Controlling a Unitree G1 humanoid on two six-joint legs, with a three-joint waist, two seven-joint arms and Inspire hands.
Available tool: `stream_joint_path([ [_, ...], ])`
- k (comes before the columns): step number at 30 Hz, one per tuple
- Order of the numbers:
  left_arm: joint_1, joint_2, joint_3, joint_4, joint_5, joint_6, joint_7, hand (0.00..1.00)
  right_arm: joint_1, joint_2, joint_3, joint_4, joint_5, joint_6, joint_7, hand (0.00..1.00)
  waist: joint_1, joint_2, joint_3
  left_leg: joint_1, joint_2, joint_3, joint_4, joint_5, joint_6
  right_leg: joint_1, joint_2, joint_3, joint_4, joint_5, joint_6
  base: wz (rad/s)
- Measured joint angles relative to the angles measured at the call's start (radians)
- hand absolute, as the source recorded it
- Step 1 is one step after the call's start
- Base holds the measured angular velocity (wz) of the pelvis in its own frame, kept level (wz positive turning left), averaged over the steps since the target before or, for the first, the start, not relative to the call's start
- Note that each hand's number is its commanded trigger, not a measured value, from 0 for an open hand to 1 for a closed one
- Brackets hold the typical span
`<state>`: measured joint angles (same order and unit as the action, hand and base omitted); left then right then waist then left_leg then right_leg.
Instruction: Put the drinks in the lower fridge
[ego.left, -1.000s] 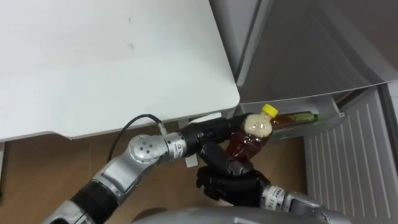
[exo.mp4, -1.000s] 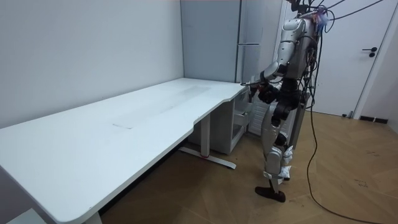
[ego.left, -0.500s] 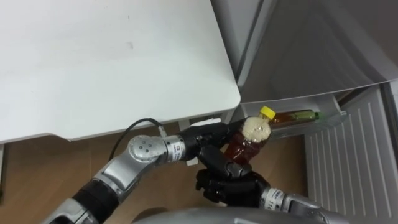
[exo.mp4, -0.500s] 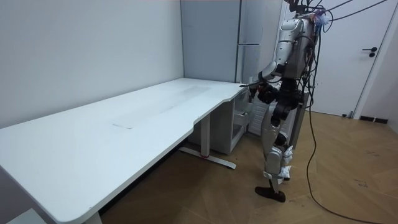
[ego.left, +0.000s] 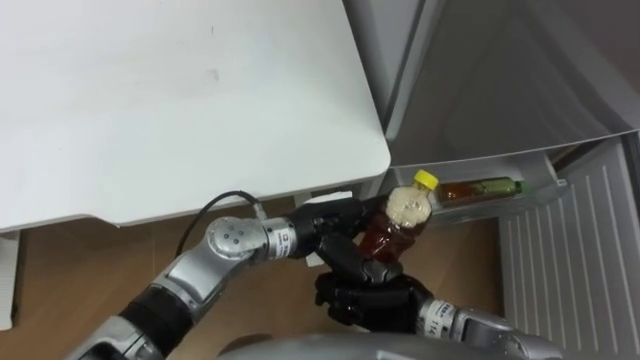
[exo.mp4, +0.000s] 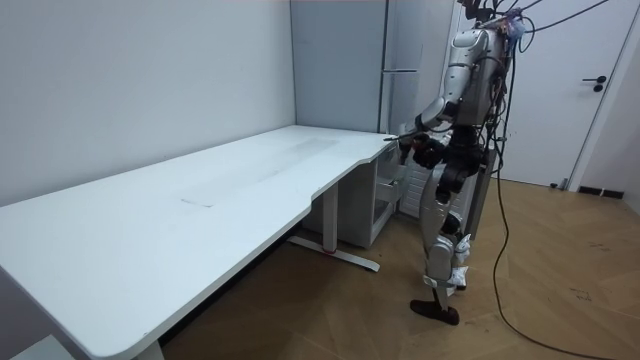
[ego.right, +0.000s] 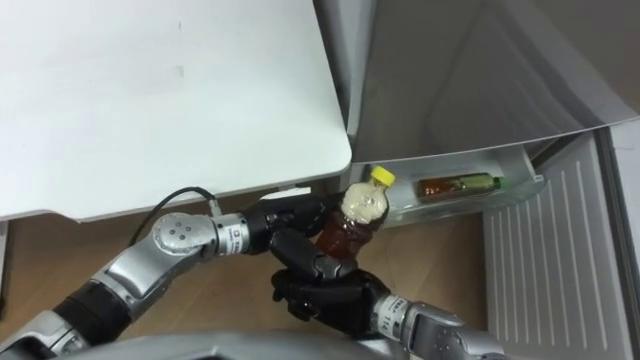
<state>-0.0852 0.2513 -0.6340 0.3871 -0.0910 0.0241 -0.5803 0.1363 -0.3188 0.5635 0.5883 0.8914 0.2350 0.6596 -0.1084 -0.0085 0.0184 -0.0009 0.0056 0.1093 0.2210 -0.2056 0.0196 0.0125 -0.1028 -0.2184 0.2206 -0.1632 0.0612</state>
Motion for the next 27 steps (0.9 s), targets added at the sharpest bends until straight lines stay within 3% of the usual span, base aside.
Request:
stream_joint_path([
  [5,0.003,-0.025,0.03,0.036,0.026,0.0,0.002,0.0,-0.005,0.004,0.0,0.0,0.0,0.015,-0.027,1.0,0.003,-0.008,0.004,0.007,0.0,0.001,-0.002,0.0,0.0,0.008,0.0,0.0,-0.001,-0.001,0.001,0.0],
  [15,0.032,-0.099,0.119,0.139,0.066,0.001,0.06,0.0,-0.012,0.043,-0.03,0.032,0.025,0.074,-0.099,1.0,0.019,-0.02,-0.0036,0.017,0.0,-0.008,-0.011,0.002,-0.002,0.021,-0.001,-0.035,-0.005,-0.001,0.001,0.03],
  [19,0.062,-0.122,0.151,0.148,0.066,0.001,0.102,0.0,-0.005,0.05,-0.033,0.038,0.05,0.075,-0.114,1.0,0.036,-0.02,-0.0053,0.016,-0.002,-0.01,-0.014,0.003,-0.002,0.024,-0.001,-0.037,-0.018,-0.001,0.001,0.0],
  [27,0.078,-0.124,0.165,0.148,0.074,0.001,0.127,0.0,-0.01,0.068,-0.035,0.067,0.051,0.079,-0.114,1.0,0.04,-0.024,-0.0094,0.03,-0.003,-0.025,-0.015,0.004,-0.003,0.056,0.0,-0.057,-0.037,-0.001,0.001,0.06],
])
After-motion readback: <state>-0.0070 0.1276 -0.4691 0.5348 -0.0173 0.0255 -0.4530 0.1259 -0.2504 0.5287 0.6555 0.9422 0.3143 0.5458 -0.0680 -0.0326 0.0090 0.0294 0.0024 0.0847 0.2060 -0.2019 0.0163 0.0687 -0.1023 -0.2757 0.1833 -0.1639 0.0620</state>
